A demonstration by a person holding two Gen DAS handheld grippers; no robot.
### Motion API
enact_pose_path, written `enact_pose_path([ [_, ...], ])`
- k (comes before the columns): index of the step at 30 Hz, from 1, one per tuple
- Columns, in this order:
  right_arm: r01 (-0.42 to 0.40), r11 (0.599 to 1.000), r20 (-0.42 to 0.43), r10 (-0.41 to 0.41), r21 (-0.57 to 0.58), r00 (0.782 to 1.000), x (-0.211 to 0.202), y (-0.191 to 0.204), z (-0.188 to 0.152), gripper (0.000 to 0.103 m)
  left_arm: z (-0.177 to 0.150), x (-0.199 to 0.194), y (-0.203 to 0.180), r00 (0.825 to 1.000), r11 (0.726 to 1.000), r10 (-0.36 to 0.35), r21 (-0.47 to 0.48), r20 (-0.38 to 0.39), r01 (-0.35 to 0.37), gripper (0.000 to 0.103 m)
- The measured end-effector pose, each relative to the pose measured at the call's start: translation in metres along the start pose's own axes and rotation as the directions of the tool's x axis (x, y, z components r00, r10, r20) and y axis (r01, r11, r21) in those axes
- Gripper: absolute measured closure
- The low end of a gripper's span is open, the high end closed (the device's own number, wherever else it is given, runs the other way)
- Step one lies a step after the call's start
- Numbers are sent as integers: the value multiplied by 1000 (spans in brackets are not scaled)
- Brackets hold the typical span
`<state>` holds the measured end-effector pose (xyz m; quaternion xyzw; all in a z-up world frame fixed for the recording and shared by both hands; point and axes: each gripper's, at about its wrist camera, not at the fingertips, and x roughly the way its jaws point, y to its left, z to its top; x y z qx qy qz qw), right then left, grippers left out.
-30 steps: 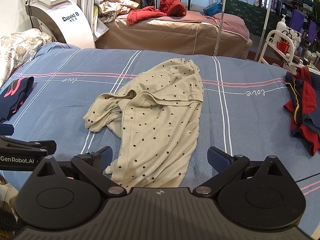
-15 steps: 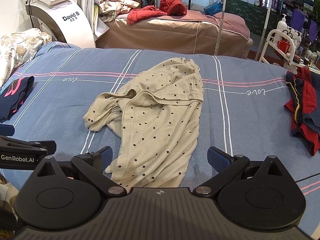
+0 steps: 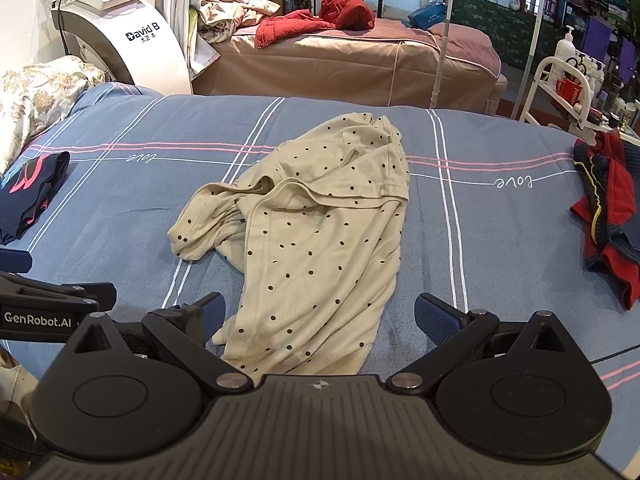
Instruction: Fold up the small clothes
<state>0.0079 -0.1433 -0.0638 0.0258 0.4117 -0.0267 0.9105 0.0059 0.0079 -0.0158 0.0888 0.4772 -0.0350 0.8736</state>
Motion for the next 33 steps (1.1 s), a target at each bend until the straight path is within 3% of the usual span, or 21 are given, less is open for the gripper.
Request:
enact_pose_path([
  [33,-9,1000,-25,9,4,1000,5,0,-2,0,-3,10,-1,999,1000,-18,-2,-35,18,0],
])
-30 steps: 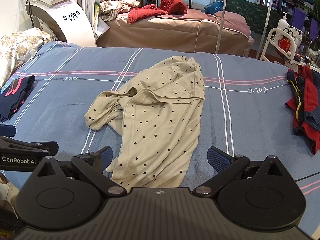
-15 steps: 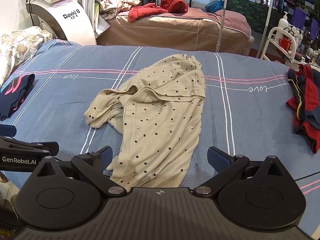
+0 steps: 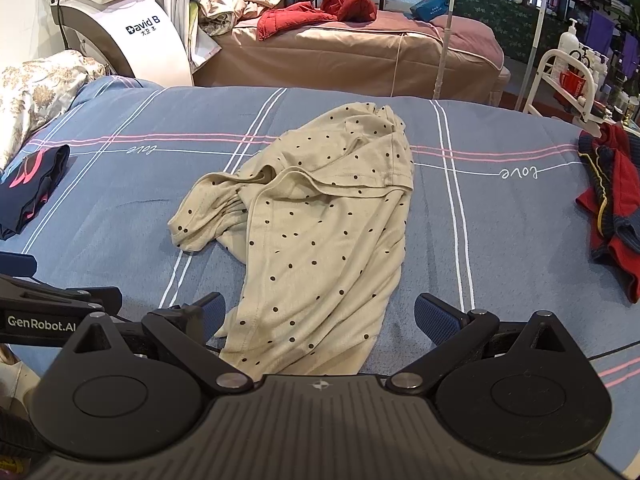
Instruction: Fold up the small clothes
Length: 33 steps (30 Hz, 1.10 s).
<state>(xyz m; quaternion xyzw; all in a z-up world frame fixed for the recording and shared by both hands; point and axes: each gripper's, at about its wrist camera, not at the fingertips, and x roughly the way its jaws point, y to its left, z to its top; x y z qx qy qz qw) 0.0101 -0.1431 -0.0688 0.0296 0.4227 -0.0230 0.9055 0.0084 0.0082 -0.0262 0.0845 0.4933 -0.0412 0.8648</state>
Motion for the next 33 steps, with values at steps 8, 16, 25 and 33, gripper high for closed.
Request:
enact_pose_path([
  [8,-1,1000,-11,1,5,1000,4,-1,-1,0,-1,6,-1,1000,1000,-8,2,-16,8,0],
  [16,-1,1000,-25,1,10,1000,10,-4,-2,0,-4,14,1,1000,1000,-17,-8,-23,16,0],
  [25,-45,985,28,41,164,999,28,-56,-16,0,-22,52,21,994,987,-100,-131,-43,93,0],
  [33,-190,943,-43,209,273,977,59,-54,-45,0,-26,67,20,981,979,-176,-120,-83,166,11],
])
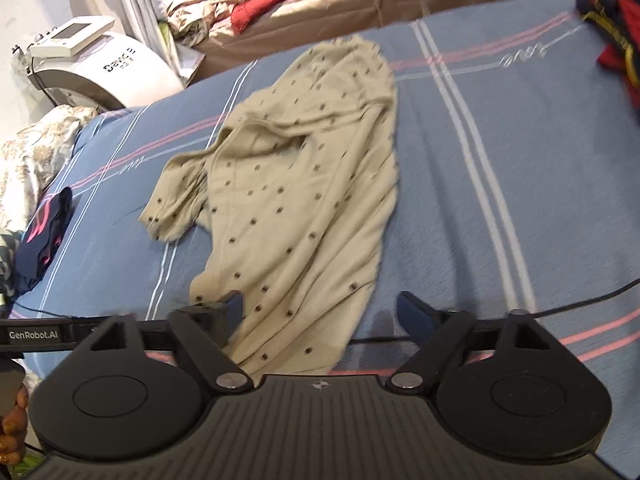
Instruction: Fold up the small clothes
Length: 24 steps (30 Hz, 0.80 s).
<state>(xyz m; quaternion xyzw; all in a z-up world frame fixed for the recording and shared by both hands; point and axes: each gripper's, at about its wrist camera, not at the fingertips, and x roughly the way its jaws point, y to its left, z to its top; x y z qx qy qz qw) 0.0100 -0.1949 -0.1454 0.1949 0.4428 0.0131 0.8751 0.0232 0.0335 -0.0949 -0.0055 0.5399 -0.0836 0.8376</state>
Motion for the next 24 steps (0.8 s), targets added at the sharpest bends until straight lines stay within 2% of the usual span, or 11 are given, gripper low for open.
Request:
enact_pose_path([
  [3,18,998,35,-16,-66,999,1,19,-2,2,-2,0,-4,999,999,36,14,3,-36,11],
  [6,-10,980,104,32,-198,994,-1,44,1,0,-1,1,-3,998,998,62,22,6,-62,11],
  [11,-5,940,103,43,-342,994,28,79,19,2,-2,-3,-1,998,998,63,23,6,-63,11],
  [12,1,933,89,33,-361,995,36,84,20,13,-3,-4,-1,998,997,66,26,6,-66,11],
  [13,19,926,72,9,-376,997,47,87,22,56,-3,-5,-1,998,997,69,30,6,-69,11],
  [14,53,917,73,-26,-395,997,54,89,21,84,-4,-6,0,997,997,72,30,7,-72,11],
  [15,96,906,95,-62,-413,994,58,88,19,100,-5,-7,1,997,997,77,28,7,-77,11],
  [16,114,907,119,-72,-405,990,55,83,18,101,-6,-7,2,997,996,81,25,6,-81,11],
  [18,90,941,151,-42,-326,988,39,64,23,102,-7,-6,2,996,996,84,26,2,-84,11],
  [21,166,960,247,-108,-226,963,4,29,26,103,-5,-2,-3,997,996,75,40,1,-75,11],
  [24,236,967,277,-201,-99,940,-31,-20,23,103,-4,3,-17,998,995,57,87,2,-57,11],
])
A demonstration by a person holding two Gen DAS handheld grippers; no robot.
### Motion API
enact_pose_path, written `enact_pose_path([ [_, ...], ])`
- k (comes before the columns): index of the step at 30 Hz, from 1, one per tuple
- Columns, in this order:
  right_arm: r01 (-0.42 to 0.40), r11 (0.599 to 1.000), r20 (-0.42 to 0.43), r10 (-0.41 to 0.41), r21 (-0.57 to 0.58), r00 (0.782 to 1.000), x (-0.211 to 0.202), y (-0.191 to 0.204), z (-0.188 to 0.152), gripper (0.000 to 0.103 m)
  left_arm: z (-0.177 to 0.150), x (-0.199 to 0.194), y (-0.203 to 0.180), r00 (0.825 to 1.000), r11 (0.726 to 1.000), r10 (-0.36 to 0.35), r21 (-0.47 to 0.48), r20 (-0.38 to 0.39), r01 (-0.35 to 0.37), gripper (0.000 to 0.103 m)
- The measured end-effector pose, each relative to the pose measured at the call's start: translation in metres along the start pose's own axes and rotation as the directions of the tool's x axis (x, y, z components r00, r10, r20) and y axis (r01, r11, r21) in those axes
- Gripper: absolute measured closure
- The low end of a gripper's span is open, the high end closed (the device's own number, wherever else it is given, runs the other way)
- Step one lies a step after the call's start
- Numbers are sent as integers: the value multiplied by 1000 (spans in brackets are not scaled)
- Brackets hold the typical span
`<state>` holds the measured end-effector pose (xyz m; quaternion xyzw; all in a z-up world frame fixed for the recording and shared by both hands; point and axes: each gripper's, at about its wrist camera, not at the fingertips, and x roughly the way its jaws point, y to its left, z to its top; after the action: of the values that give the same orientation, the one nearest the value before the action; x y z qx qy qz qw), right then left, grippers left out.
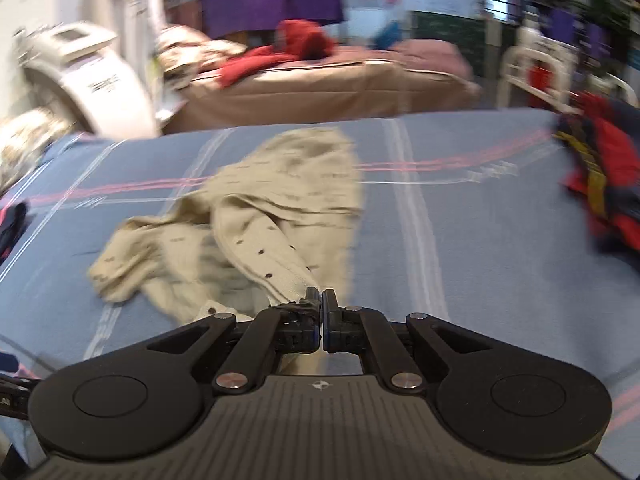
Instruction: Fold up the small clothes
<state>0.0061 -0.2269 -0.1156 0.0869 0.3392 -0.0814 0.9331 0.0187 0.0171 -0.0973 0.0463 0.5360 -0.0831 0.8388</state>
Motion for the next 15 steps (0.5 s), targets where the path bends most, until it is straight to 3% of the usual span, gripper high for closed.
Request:
enact_pose_path([
  [4,182,981,-45,-179,63,983,-27,-64,-22,103,4,7,-19,1000,997,-20,71,2,20,10],
  [8,356,924,-134,-339,136,931,-42,-113,-52,102,12,14,-31,998,993,-49,105,29,45,10],
  [9,379,910,-146,-358,165,922,-47,-121,-56,87,14,17,-33,998,993,-54,110,41,49,10],
  [10,364,910,-145,-340,199,929,-52,-128,-58,73,18,20,-36,997,992,-61,113,54,55,10],
  [11,328,917,-134,-304,227,943,-56,-131,-58,66,23,24,-39,996,992,-70,111,62,63,10],
  [13,263,931,-110,-243,251,964,-60,-124,-55,5,35,35,-46,990,988,-129,90,60,123,11],
  [15,210,953,-83,-196,220,977,-59,-105,-49,0,44,44,-53,977,977,-213,29,33,212,16],
])
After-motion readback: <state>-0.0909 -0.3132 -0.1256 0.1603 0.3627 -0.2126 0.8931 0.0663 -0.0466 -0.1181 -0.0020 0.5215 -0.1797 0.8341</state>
